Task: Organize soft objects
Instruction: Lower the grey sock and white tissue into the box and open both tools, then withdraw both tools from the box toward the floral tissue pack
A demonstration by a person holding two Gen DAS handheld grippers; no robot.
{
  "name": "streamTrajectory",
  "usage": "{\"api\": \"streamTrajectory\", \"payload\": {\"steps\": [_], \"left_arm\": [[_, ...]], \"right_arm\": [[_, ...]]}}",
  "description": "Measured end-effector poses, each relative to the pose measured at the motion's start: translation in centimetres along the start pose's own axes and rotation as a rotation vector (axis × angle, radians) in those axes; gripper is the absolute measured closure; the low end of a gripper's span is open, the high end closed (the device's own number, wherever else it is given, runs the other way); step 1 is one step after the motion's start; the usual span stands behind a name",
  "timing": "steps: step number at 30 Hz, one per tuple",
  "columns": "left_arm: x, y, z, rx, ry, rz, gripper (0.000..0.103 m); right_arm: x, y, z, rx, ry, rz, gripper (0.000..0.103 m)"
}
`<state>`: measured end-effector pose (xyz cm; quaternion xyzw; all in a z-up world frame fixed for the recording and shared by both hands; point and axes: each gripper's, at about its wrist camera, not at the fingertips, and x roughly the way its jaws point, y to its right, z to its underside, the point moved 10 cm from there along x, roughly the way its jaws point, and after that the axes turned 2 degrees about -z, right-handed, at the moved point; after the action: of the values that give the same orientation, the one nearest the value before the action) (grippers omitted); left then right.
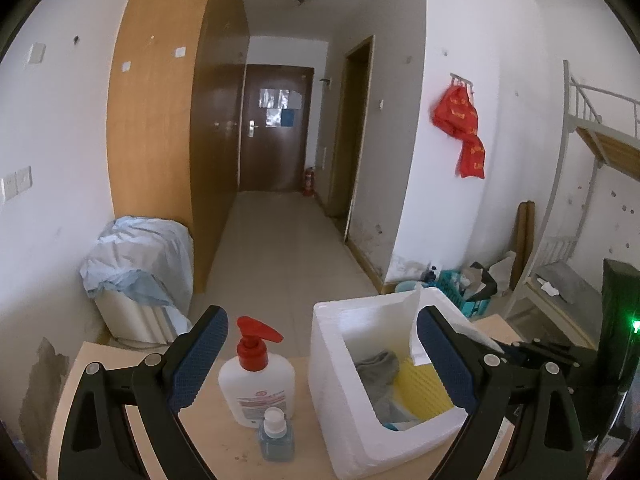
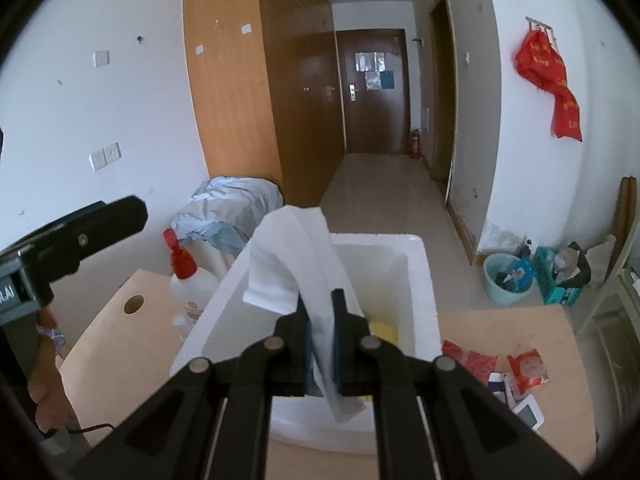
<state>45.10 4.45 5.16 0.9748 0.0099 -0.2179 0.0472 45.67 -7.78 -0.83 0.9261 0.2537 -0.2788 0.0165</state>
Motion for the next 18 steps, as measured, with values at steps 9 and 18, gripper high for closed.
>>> {"api": "streamTrajectory", "payload": {"steps": [9, 18], "left_arm": [[-0.1, -0.4, -0.2, -0.028, 0.005, 0.006, 0.007], [-0.5, -1.4, -0.4, -0.046, 0.01, 0.009, 0.007]], "right_arm": [[0.2, 0.0, 0.1, -0.01, -0.003, -0.004, 0.074], [-0.2, -0.1, -0.6, -0.035, 0.037, 0.037, 0.004]]}}
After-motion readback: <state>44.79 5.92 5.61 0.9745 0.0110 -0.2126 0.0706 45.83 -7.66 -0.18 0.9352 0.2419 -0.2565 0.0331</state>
